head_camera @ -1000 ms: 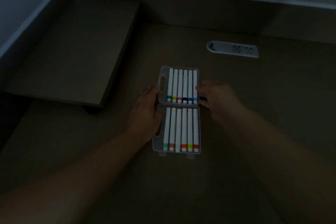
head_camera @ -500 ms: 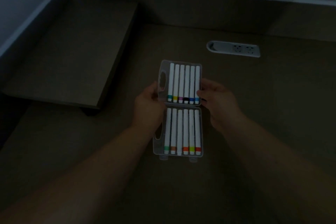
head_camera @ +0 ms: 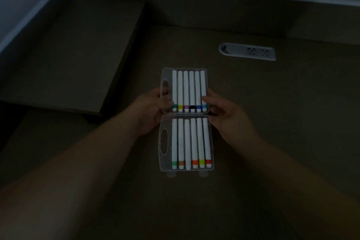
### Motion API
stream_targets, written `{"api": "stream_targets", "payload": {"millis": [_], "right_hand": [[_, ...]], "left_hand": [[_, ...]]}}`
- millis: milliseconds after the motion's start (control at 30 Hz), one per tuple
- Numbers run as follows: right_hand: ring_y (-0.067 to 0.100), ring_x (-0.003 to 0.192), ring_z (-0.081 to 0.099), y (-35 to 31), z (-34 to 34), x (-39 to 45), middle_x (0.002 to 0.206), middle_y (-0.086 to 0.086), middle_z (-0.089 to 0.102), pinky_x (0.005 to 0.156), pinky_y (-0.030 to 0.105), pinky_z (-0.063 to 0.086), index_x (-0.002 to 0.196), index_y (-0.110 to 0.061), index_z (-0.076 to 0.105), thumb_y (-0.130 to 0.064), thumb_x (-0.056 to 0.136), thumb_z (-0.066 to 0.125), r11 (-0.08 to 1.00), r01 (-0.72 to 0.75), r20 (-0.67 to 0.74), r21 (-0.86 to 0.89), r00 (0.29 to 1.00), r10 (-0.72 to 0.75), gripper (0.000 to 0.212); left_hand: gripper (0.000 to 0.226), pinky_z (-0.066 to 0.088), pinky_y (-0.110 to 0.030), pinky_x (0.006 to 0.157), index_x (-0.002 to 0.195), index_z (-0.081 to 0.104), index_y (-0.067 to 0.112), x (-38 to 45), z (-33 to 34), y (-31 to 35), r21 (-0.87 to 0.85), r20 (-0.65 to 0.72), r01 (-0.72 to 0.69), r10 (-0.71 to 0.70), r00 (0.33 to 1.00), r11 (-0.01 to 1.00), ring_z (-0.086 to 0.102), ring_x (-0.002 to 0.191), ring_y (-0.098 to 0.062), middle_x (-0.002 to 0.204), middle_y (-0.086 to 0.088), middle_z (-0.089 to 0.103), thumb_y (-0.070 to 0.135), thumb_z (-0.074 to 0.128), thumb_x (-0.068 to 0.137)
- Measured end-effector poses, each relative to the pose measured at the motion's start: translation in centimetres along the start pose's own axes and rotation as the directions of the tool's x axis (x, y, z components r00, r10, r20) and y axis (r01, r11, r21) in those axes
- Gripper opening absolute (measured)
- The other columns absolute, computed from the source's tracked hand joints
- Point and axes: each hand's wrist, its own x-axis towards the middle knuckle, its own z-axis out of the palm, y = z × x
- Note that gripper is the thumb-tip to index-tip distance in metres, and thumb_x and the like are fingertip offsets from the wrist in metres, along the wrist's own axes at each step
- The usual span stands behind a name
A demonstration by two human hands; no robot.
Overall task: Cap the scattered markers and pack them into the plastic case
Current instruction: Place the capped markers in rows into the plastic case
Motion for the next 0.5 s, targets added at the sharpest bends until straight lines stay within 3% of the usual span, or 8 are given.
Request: {"api": "stream_targets", "payload": {"millis": [67, 133, 200, 267, 400, 500], "right_hand": [[-0.023, 0.099, 0.051, 0.1, 0.2, 0.0, 0.138, -0.028, 0.040, 0.079, 0.001, 0.047, 0.127, -0.031, 0.057, 0.002, 0.089, 0.059, 0.999, -0.004, -0.015, 0.051, 1.000, 0.004, 0.050], [-0.010, 0.108, 0.058, 0.3, 0.3, 0.0, 0.136, -0.016, 0.054, 0.087, 0.016, 0.054, 0.127, -0.032, 0.058, -0.001, 0.091, 0.059, 0.991, -0.057, -0.072, 0.120, 0.995, 0.066, 0.048], [0.008, 0.111, 0.064, 0.2, 0.2, -0.7, 0.126, -0.007, 0.062, 0.089, 0.031, 0.057, 0.126, -0.028, 0.059, -0.001, 0.092, 0.057, 0.936, -0.163, -0.121, 0.313, 0.970, 0.209, 0.044], [0.016, 0.106, 0.067, 0.1, 0.0, -1.9, 0.121, -0.003, 0.064, 0.088, 0.038, 0.058, 0.122, -0.026, 0.059, -0.002, 0.094, 0.053, 0.830, -0.245, -0.070, 0.501, 0.945, 0.321, 0.038], [0.017, 0.096, 0.071, 0.0, 0.1, -3.9, 0.111, 0.001, 0.067, 0.078, 0.036, 0.060, 0.113, -0.030, 0.057, -0.007, 0.096, 0.052, 0.855, -0.323, 0.029, 0.405, 0.940, 0.341, 0.030], [0.016, 0.096, 0.070, -0.2, 0.3, -4.1, 0.113, 0.001, 0.066, 0.078, 0.037, 0.060, 0.113, -0.025, 0.056, -0.006, 0.094, 0.055, 0.902, -0.308, -0.008, 0.302, 0.946, 0.325, 0.027]], "left_hand": [[0.038, 0.058, -0.026, 0.058, 0.135, 0.053, 0.026, 0.1, 0.0, 0.0, 0.024, -0.035, -0.005, 0.006, 0.999, 1.000, 0.074, 0.088, -0.016, 0.120, -0.008, 0.066, 0.017, 0.055, 0.098], [0.035, 0.058, -0.026, 0.055, 0.133, 0.055, 0.025, 0.1, 0.0, 0.1, -0.062, -0.028, 0.012, -0.013, 1.000, 0.998, 0.075, 0.083, -0.016, 0.118, -0.008, 0.066, 0.016, 0.054, 0.099], [0.034, 0.059, -0.029, 0.056, 0.130, 0.056, 0.023, 0.1, 0.0, 0.1, -0.168, -0.018, 0.025, -0.029, 0.999, 0.985, 0.075, 0.083, -0.017, 0.117, -0.009, 0.067, 0.012, 0.052, 0.099], [0.031, 0.061, -0.033, 0.060, 0.127, 0.058, 0.021, 0.1, -0.1, 0.1, -0.234, -0.006, 0.029, -0.031, 1.000, 0.972, 0.075, 0.086, -0.020, 0.115, -0.009, 0.069, 0.011, 0.051, 0.099], [0.024, 0.061, -0.034, 0.061, 0.117, 0.062, 0.021, 0.2, -0.2, 0.2, -0.303, 0.017, 0.019, -0.015, 1.000, 0.953, 0.076, 0.086, -0.022, 0.100, -0.008, 0.076, 0.010, 0.050, 0.099], [0.028, 0.062, -0.036, 0.064, 0.123, 0.061, 0.020, 0.4, 0.1, 0.4, -0.311, 0.031, 0.006, 0.004, 1.000, 0.950, 0.075, 0.093, -0.024, 0.108, -0.009, 0.075, 0.012, 0.049, 0.100]]}}
